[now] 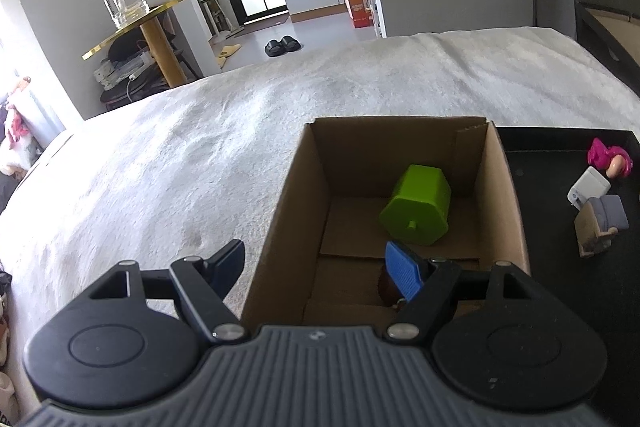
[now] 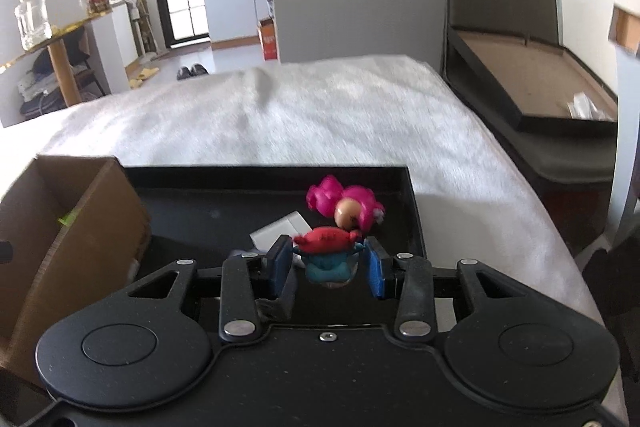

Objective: Organize rigid objects
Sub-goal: 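Move the right gripper to the red figure and grasp it, then carry the red figure into the cardboard box and open the right gripper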

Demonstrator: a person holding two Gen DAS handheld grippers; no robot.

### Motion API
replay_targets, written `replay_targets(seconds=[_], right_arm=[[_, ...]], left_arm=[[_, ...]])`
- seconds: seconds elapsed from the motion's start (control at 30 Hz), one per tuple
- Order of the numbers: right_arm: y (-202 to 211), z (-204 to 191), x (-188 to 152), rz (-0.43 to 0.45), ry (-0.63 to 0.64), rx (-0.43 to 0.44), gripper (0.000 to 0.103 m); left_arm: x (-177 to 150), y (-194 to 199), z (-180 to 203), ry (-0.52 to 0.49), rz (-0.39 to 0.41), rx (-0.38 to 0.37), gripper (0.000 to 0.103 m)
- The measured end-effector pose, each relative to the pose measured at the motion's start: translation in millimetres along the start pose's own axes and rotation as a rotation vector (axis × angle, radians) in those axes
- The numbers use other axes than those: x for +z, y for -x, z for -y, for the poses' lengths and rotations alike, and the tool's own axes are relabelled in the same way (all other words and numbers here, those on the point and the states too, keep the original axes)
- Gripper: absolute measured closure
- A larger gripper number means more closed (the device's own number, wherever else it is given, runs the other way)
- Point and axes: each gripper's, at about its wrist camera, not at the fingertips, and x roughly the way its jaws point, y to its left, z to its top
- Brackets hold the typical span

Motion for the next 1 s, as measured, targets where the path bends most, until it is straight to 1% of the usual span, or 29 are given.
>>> replay_targets(seconds=[0.23,0.5,0.6,0.83,0.93,1.0], right_arm=[[9,-23,12,0.029,0.023,0.039,0.065],[11,-55,25,0.054,0.025,0.076,0.065],[12,-71,29,0.056,0.028,0.086,0.065],[17,-107,38,0.079,0.065,0.139,0.065],[19,-118,41,0.092,0.074,0.173,0.065],[19,-126,42,0.095,0.082,0.192,0.065]], left_arm=[[-2,-3,-14,0.036,0.001,-0.018,0.027],[-7,-14,-30,0.086,-0.024,-0.027,0.027],[-8,-14,-37,0.103,-0.009,-0.038,0.027],[-16,-21,-46,0.109,-0.012,-0.053,0.027],[-17,-24,-50,0.121,-0.015,-0.070,0.031],[-18,-24,-52,0.124,-0.010,-0.081,0.038]])
